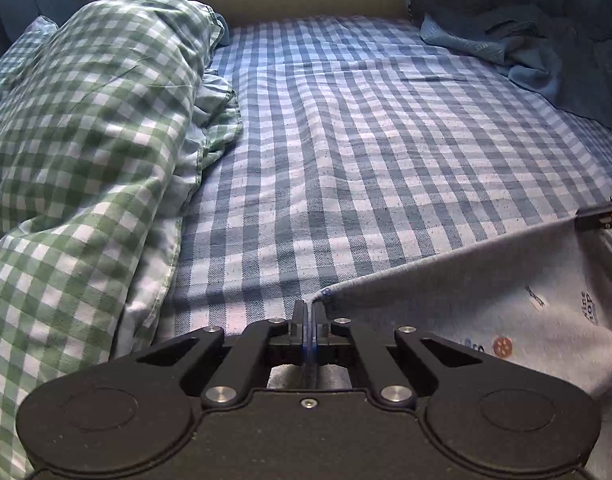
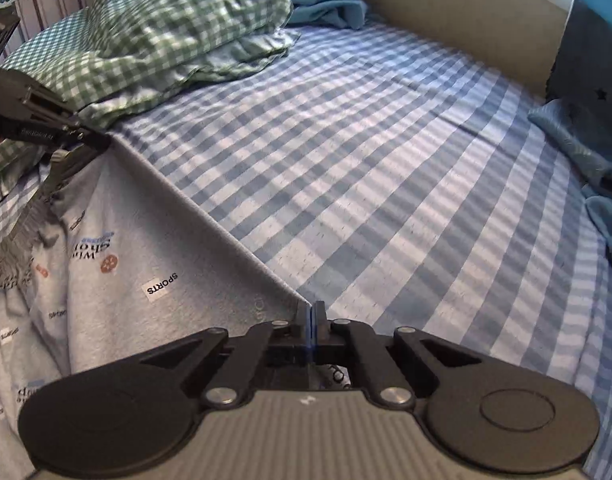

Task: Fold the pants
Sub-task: 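Lift the waistband with both grippers and fold one leg over the other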

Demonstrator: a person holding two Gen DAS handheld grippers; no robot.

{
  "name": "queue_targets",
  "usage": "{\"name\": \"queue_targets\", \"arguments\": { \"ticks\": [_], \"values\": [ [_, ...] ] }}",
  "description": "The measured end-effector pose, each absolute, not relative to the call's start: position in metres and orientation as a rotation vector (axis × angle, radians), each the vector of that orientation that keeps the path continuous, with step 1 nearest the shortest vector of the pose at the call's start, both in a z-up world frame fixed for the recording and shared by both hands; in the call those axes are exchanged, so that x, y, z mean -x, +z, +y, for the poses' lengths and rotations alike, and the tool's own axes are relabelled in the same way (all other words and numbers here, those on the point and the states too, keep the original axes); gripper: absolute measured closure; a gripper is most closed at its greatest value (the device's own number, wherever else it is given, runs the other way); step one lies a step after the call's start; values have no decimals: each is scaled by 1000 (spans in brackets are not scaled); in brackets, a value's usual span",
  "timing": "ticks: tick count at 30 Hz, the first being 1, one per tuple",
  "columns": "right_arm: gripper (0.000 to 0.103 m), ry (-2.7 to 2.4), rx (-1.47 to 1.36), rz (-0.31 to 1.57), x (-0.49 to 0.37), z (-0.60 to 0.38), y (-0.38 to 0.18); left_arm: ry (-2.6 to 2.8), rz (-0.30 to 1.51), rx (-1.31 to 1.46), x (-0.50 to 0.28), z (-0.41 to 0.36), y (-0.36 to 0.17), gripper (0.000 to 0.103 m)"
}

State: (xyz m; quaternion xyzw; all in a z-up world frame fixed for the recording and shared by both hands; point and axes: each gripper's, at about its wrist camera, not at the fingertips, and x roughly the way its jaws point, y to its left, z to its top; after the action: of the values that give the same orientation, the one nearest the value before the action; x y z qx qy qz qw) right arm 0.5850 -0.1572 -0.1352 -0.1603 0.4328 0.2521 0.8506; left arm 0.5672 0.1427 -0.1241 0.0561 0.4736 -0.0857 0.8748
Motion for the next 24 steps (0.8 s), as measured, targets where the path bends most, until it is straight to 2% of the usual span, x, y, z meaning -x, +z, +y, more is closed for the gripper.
{"name": "queue_targets", "arguments": {
  "ticks": [7, 9, 11, 14, 15, 17, 18, 19, 21, 22, 24],
  "values": [
    [102, 558, 330, 992, -598, -152, -162, -152, 1061, -142, -571, 136, -152, 102],
    [96, 568, 304, 1001, -595, -156, -163, -156, 1064, -132, -572, 137, -154, 98],
    [83, 574, 277, 1006, -594, -163, -162, -161, 1057, -141, -571, 137, -153, 86],
    [72, 543, 225, 1023, -602, -177, -162, -156, 1063, -152, -573, 139, -155, 84],
    [72, 531, 185, 1043, -607, -183, -165, -149, 1073, -148, -576, 139, -156, 84],
    [72, 514, 123, 1083, -615, -192, -172, -138, 1104, -135, -580, 140, -160, 86],
    [72, 515, 103, 1095, -617, -194, -175, -135, 1120, -126, -583, 141, -163, 91],
    [74, 513, 99, 1095, -617, -194, -176, -135, 1133, -123, -585, 140, -165, 100],
    [97, 534, 108, 1097, -613, -191, -176, -121, 1132, -142, -584, 135, -162, 103],
    [101, 535, 126, 1088, -609, -188, -174, -111, 1122, -154, -583, 132, -159, 103],
    [101, 543, 169, 1038, -596, -182, -162, -97, 1082, -162, -575, 129, -148, 103]
  ]
}}
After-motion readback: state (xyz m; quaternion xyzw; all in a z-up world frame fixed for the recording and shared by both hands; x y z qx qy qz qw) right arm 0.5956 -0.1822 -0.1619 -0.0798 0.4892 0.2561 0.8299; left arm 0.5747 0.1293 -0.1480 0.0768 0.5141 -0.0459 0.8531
